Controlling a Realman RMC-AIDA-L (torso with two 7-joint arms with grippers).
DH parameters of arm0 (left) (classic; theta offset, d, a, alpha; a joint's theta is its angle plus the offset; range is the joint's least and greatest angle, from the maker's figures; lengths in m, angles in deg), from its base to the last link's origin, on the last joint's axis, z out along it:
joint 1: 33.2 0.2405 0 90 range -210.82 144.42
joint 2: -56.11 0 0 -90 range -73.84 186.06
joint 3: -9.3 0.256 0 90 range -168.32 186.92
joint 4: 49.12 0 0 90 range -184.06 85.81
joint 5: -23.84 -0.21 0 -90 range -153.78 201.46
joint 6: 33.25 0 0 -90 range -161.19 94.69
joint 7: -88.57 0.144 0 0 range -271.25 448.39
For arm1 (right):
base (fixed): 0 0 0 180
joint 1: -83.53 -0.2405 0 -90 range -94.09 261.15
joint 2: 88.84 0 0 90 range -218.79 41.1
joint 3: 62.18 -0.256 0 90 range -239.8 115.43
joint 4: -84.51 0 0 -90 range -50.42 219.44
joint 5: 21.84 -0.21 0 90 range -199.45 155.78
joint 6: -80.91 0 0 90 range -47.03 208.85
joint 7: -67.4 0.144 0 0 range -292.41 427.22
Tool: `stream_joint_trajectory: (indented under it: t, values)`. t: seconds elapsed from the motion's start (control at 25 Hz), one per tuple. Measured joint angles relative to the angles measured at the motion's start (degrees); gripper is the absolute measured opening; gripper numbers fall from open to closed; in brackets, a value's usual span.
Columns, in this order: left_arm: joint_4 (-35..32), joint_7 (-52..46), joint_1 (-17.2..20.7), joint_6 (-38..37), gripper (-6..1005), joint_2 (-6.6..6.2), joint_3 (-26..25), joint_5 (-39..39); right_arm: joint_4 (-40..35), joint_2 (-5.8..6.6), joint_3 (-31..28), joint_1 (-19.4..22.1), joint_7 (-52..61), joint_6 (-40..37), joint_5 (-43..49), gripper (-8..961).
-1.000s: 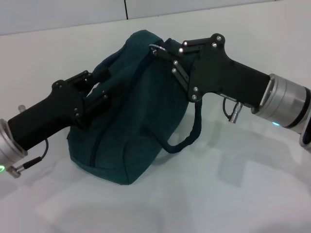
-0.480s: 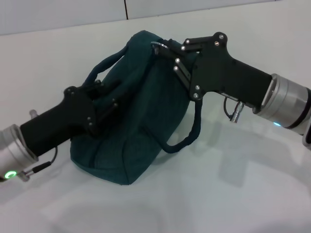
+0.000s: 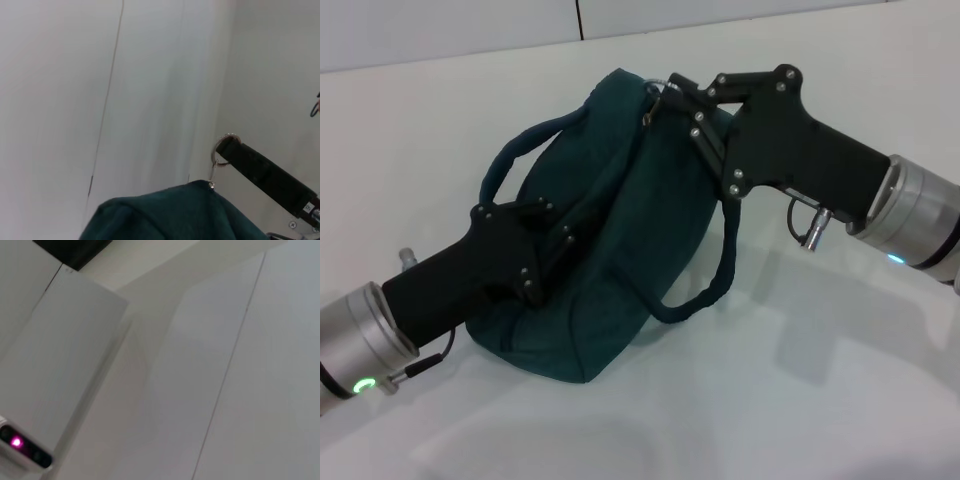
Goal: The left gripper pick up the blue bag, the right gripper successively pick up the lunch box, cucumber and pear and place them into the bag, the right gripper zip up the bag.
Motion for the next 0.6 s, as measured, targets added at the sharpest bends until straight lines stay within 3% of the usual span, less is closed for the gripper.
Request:
stream_joint_trajectory:
  t: [0.4,0.6]
  values:
    - [0.16,0.84,0.75,-0.48,84,0.33,0.25,-0.01,2.23,0.0,2.76,-0.52,0.15,-0.89,-4.0,9]
    - [0.17,1.58,1.35,-0.44,81,0.24,0.22,-0.18,2.49,0.0,2.9,-0.35,0.18,-0.65,-4.7,9]
